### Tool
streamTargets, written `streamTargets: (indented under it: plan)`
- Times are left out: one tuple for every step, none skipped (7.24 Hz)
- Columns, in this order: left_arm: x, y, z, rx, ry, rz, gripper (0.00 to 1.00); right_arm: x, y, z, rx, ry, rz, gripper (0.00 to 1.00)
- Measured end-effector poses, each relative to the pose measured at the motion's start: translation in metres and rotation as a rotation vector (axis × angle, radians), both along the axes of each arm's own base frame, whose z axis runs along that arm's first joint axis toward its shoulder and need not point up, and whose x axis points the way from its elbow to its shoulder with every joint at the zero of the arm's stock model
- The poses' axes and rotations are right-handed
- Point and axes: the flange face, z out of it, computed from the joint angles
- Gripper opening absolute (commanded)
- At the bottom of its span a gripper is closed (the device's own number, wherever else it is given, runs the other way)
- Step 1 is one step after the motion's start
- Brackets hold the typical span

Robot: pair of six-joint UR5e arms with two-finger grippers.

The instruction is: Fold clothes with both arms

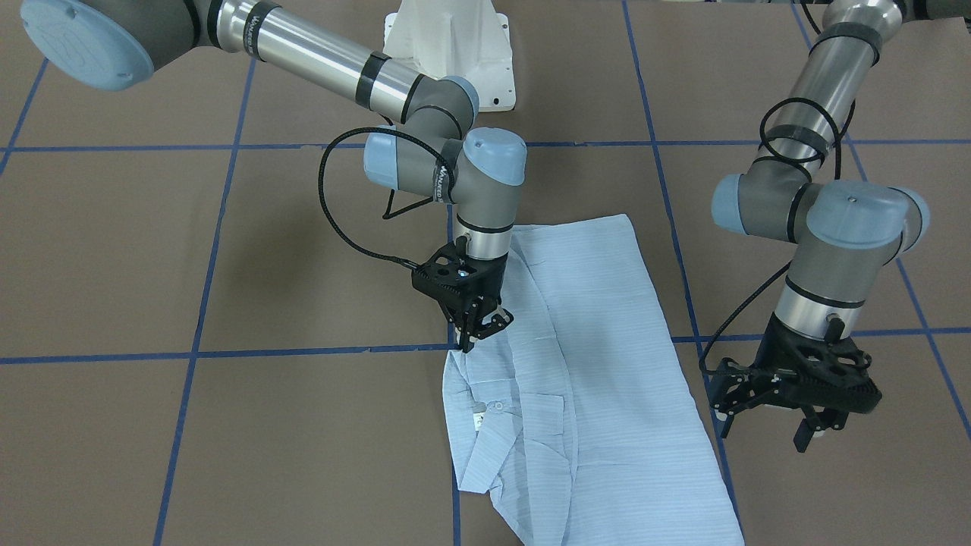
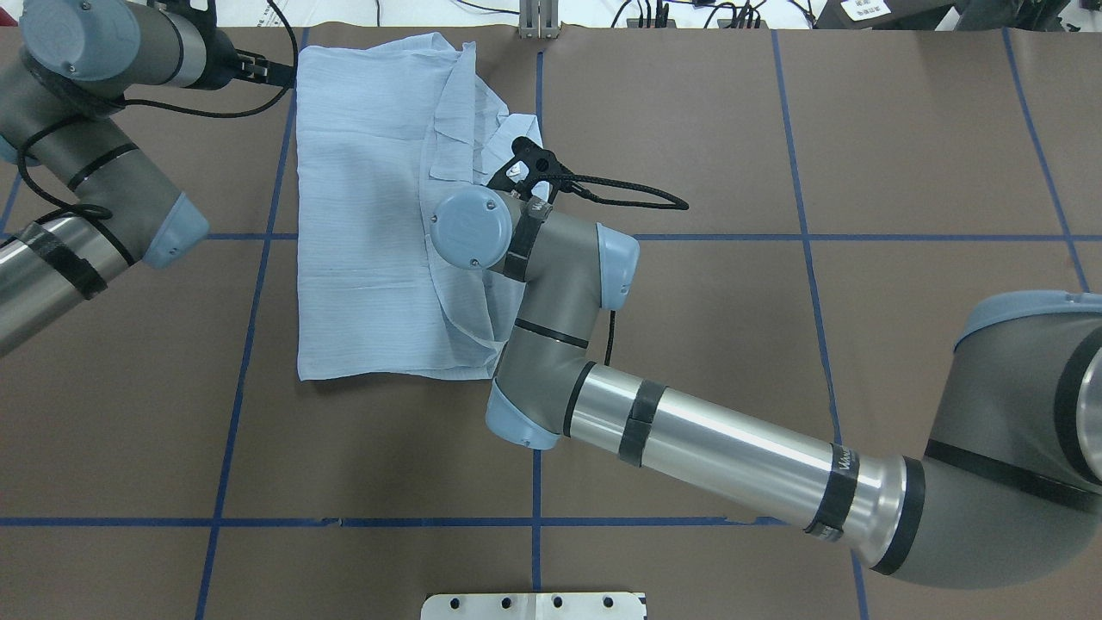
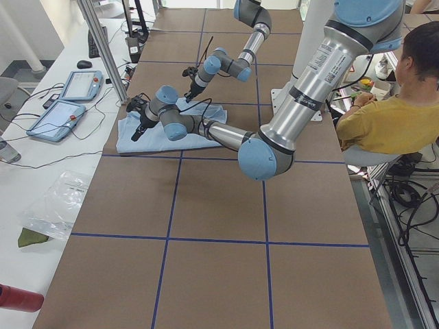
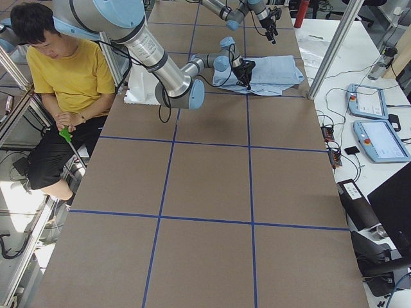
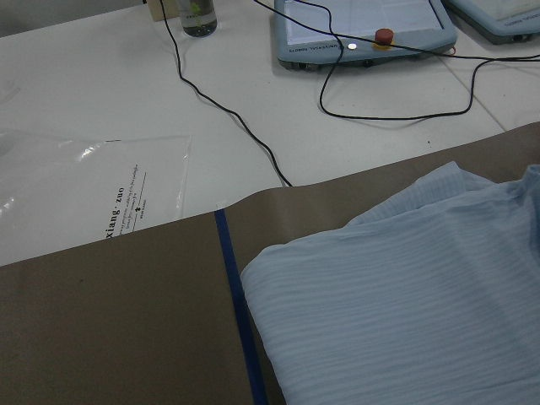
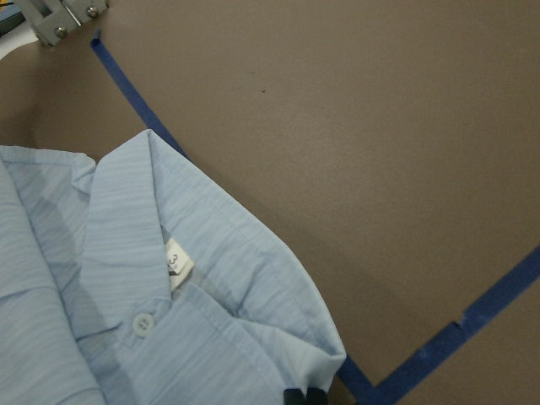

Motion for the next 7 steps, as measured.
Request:
streamTargets:
  plan:
    - [0.000,0.003,-0.001,0.004,0.003,0.002,1.00,0.020,0.010,0.013,0.012,-0.010,-0.011,0.00]
    - [0.001,0.005,-0.003,0.007,0.006,0.005,1.00,0.048,0.025,0.036,0.024,-0.009,-0.023,0.00]
    - [0.003,0.007,-0.004,0.009,0.008,0.008,1.00,0.081,0.047,0.064,0.032,-0.009,-0.037,0.00]
    - [0.005,0.009,-0.005,0.011,0.009,0.012,1.00,0.111,0.071,0.089,0.037,-0.010,-0.051,0.00]
    - [0.005,0.010,-0.005,0.012,0.010,0.013,1.00,0.130,0.087,0.106,0.039,-0.005,-0.059,0.00]
    - [0.004,0.013,-0.005,0.015,0.012,0.014,1.00,0.139,0.095,0.116,0.039,0.001,-0.064,0.30]
    - [0.003,0.016,-0.007,0.020,0.016,0.016,1.00,0.146,0.100,0.120,0.044,0.005,-0.072,0.99]
